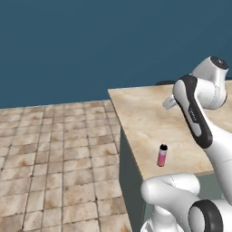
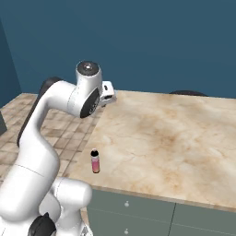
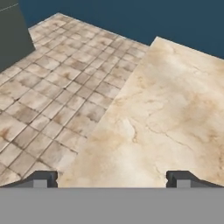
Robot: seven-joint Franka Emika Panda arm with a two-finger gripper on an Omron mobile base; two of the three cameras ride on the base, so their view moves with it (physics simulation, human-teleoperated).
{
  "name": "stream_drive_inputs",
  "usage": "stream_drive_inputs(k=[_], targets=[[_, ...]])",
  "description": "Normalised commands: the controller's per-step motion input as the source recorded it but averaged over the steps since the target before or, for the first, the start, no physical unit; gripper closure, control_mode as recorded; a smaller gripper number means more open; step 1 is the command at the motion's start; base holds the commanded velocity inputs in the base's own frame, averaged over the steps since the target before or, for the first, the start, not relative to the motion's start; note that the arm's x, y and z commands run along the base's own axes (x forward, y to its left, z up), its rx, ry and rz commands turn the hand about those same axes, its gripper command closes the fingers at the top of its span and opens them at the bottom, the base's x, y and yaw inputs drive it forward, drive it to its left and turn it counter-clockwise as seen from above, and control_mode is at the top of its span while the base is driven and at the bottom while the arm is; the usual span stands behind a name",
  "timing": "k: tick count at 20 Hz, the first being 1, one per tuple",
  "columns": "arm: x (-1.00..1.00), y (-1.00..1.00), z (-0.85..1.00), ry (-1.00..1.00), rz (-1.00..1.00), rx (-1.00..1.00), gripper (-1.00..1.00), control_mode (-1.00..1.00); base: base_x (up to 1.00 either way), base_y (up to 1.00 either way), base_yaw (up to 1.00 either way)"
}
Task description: Pick the bottled drink from the counter and place it in the open cabinet.
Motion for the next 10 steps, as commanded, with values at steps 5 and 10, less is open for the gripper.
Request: stream_drive_inputs(k=[5, 10], targets=[[0.00, 0.00, 0.00, -0.10, 0.24, 0.00, -1.00, -1.00, 0.00, 0.00, 0.00], [0.00, -0.04, -0.02, -0.02, 0.23, 0.00, -1.00, -1.00, 0.00, 0.00, 0.00]])
